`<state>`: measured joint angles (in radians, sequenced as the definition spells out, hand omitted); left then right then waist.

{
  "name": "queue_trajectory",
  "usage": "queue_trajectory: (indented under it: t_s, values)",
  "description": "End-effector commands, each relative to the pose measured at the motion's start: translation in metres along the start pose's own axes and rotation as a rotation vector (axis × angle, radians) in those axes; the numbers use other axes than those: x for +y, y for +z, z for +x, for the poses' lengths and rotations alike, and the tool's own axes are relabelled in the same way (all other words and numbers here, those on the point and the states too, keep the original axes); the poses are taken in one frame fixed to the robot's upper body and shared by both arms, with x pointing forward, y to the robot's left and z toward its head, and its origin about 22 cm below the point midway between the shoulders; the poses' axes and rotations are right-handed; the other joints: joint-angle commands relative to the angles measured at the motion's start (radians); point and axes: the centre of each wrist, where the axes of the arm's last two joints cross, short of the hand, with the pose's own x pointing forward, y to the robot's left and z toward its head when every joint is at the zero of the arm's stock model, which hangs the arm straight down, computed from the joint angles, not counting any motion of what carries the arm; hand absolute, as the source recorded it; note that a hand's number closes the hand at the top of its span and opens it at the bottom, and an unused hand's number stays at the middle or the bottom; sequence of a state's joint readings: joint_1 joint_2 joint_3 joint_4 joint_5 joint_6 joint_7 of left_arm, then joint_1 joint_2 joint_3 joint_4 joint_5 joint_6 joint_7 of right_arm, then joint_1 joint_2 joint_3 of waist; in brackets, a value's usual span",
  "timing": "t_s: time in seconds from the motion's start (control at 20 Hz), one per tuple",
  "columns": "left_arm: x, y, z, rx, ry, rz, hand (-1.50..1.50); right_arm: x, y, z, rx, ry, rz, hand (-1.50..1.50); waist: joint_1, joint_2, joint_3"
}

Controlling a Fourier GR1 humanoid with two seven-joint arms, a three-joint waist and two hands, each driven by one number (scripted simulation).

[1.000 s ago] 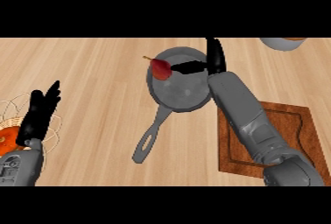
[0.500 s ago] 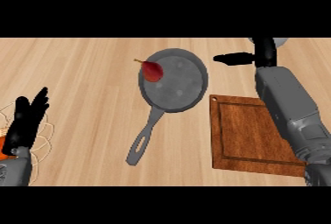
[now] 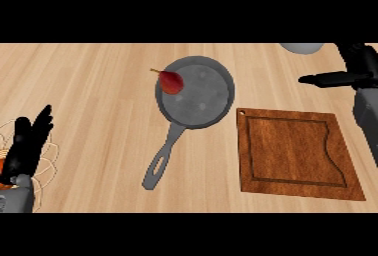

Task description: Pick the pear from the cutting board and place it in the pan

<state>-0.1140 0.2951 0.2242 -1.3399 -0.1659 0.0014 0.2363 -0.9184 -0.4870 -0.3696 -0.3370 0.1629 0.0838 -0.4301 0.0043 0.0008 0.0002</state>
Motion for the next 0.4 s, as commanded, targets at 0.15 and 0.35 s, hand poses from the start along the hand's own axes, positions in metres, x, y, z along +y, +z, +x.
queue_trajectory:
  t_s: [0.15,0.35]
  values:
    - [-0.005,-0.013,0.017,0.008,0.021,-0.014,0.00,-0.074,0.023,-0.003,-0.018,0.017,0.048,-1.50,-0.003,0.002,0.000]
    - [-0.017,0.001,0.010,-0.018,-0.003,-0.014,0.00,-0.081,0.023,0.002,-0.027,0.042,0.019,-1.50,0.003,0.001,0.000]
